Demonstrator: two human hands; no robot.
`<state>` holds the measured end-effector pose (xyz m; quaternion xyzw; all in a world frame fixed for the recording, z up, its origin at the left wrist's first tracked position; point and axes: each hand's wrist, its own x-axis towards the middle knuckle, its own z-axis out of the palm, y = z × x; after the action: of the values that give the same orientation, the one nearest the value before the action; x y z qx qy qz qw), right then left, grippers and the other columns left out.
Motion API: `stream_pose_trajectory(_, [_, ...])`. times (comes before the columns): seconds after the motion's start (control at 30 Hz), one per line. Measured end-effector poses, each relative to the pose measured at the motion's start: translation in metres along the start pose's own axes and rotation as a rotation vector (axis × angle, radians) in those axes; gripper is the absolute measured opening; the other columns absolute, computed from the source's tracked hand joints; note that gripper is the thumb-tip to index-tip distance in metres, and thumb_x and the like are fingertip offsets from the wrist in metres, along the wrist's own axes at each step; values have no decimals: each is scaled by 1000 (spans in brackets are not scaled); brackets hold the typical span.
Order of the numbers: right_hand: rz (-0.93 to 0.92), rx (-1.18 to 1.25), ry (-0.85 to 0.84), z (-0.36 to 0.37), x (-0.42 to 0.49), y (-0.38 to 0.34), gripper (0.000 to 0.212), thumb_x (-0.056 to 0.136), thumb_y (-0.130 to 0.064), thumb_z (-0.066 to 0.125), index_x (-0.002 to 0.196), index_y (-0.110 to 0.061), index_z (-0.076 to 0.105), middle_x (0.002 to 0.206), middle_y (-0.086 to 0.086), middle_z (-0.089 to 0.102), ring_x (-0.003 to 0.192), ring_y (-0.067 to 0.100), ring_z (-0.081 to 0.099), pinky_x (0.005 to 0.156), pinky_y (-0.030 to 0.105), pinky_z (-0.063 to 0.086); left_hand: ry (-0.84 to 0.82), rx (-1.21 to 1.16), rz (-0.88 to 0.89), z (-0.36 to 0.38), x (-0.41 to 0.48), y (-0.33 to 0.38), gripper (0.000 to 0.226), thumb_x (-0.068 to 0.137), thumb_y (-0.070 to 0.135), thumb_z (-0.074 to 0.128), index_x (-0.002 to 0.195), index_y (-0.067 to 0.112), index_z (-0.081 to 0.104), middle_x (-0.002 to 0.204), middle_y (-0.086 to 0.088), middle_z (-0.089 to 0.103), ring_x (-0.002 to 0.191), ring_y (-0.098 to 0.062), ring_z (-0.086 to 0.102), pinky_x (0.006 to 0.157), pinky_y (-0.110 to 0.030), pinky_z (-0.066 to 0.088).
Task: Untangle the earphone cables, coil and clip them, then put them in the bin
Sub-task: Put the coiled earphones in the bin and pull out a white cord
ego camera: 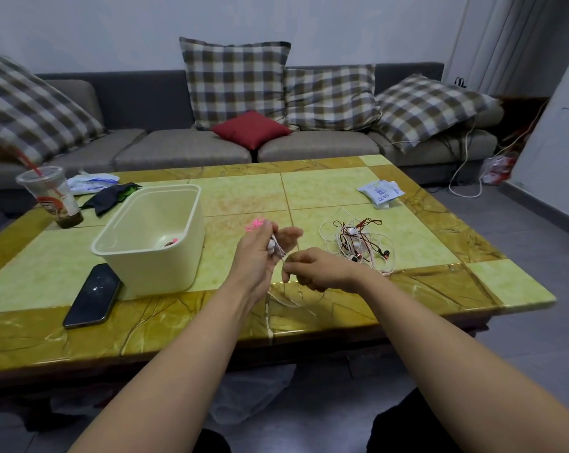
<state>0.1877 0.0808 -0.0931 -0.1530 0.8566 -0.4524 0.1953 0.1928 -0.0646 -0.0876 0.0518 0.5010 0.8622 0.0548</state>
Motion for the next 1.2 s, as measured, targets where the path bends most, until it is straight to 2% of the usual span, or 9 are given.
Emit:
stream_pose_trajectory(0.07, [-20, -88, -29, -1, -4, -4, 27, 99, -21, 49, 79, -15, 66, 62, -4, 43, 50, 9, 35, 48, 22, 30, 56, 402, 124, -7, 1, -3, 34, 106, 20, 36, 95, -3, 58, 101, -3, 73, 103, -14, 67, 96, -28, 48])
stream_pose_trajectory(0.2, [-159, -55, 275, -8, -3, -6, 29, 89, -17, 50, 60, -14, 49, 59, -7, 40, 51, 7, 28, 52, 27, 25, 0, 1269, 297, -19, -3, -10, 30, 102, 23, 44, 81, 16, 64, 73, 11, 66, 72, -5, 59, 65, -19, 39])
stream_pose_trajectory(0.37, [-217, 125, 526, -16, 6, 4, 25, 89, -19, 49, 64, -18, 53, 59, -2, 37, 55, 11, 32, 58, 29, 25, -152, 513, -150, -6, -9, -5, 35, 106, 25, 34, 82, 8, 55, 54, 2, 37, 51, -16, 39, 71, -34, 52])
stream_pose_trajectory(0.57, [-81, 13, 192, -4, -1, 0, 27, 104, -21, 44, 84, -11, 59, 68, -3, 44, 55, 4, 39, 49, 16, 33, -84, -198, -83, 6, -4, 5, 30, 105, 26, 35, 84, 11, 51, 57, 4, 51, 50, -10, 52, 65, -27, 51])
stream_pose_trajectory(0.7, [-43, -143, -59, 0, -8, -4, 27, 101, -25, 48, 88, -15, 70, 66, -6, 47, 56, 8, 38, 49, 18, 33, 43, 270, 100, -11, 3, 2, 33, 106, 22, 33, 93, 8, 61, 105, -6, 73, 105, -18, 67, 97, -33, 48])
stream_pose_trajectory(0.77, [-90, -150, 6, -1, -9, -9, 25, 96, -19, 53, 80, -13, 71, 58, -18, 51, 56, 6, 40, 53, 18, 34, 56, 950, 232, -21, 1, -4, 32, 104, 23, 37, 86, 20, 62, 102, 2, 73, 102, -11, 64, 86, -27, 47])
stream_pose_trajectory(0.83, [-140, -88, 192, -4, -8, -12, 24, 92, -13, 53, 72, -9, 67, 52, -16, 49, 51, 4, 38, 53, 21, 31, -6, 1149, 180, -25, -2, -7, 32, 103, 25, 39, 78, 20, 59, 80, 3, 71, 81, -15, 65, 72, -31, 49])
stream_pose_trajectory(1.07, [-204, -3, 463, -8, 10, 8, 27, 98, -22, 50, 73, -27, 60, 64, 3, 44, 60, 17, 38, 60, 31, 31, -137, 235, -175, -5, -8, 5, 38, 106, 32, 35, 76, 13, 49, 53, 4, 28, 45, -12, 26, 56, -27, 44])
stream_pose_trajectory(1.2, [-116, -34, 216, -3, 8, 6, 27, 99, -20, 51, 77, -22, 66, 65, 2, 44, 58, 14, 39, 58, 28, 35, -32, -161, -36, 2, 0, 6, 34, 105, 28, 35, 82, 12, 52, 55, 4, 50, 50, -10, 51, 62, -25, 53])
